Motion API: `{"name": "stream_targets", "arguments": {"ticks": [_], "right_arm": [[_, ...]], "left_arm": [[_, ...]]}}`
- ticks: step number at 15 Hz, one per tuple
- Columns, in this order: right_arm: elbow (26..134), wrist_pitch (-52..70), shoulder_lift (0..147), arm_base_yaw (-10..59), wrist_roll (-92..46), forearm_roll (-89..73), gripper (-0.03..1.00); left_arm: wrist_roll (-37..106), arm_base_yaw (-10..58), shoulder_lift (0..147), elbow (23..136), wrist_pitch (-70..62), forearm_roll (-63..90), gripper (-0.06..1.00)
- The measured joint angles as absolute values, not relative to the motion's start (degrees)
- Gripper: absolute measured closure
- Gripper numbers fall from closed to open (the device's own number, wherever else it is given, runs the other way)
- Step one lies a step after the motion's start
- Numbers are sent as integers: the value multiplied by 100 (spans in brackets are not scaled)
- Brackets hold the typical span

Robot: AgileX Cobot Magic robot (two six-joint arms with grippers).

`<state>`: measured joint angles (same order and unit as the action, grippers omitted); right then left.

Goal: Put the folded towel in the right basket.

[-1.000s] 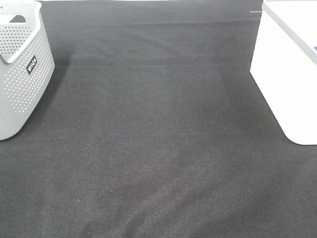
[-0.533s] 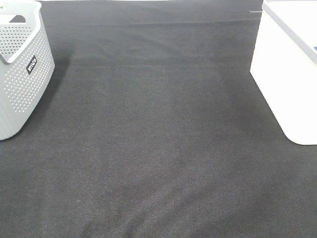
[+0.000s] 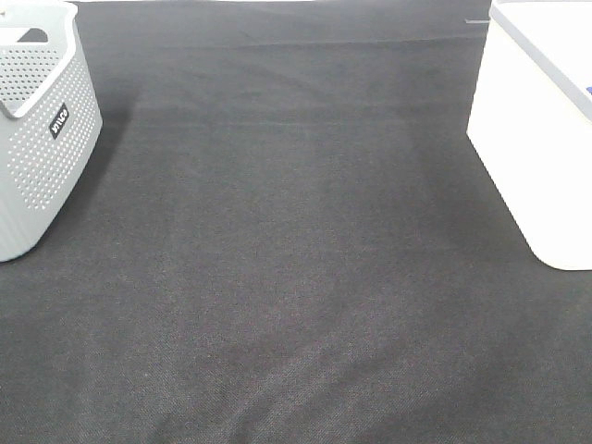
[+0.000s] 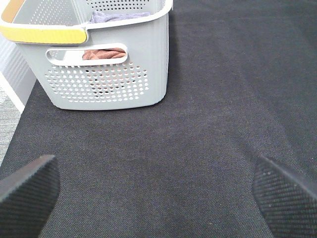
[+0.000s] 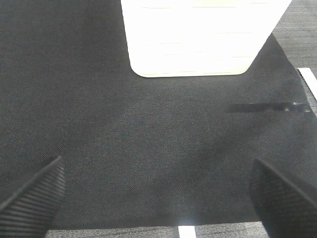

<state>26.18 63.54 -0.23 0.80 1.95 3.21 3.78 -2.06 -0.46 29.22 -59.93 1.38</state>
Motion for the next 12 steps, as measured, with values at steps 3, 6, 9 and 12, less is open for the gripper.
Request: {"name": "stream_targets", "arguments": {"ticks": [3, 6, 9, 12], "right_arm": [[2618, 6354, -23, 80, 195, 321, 0], [2618, 6348, -23, 80, 195, 321, 0], [2618, 6348, -23, 80, 195, 321, 0], [2618, 6348, -23, 80, 195, 321, 0]], "left_arm": [[378, -206, -46, 2922, -5993, 138, -5], [378, -206, -46, 2922, -5993, 138, -5], [378, -206, -46, 2922, -5993, 138, -5], [378, -206, -46, 2922, -5993, 138, -5]]}}
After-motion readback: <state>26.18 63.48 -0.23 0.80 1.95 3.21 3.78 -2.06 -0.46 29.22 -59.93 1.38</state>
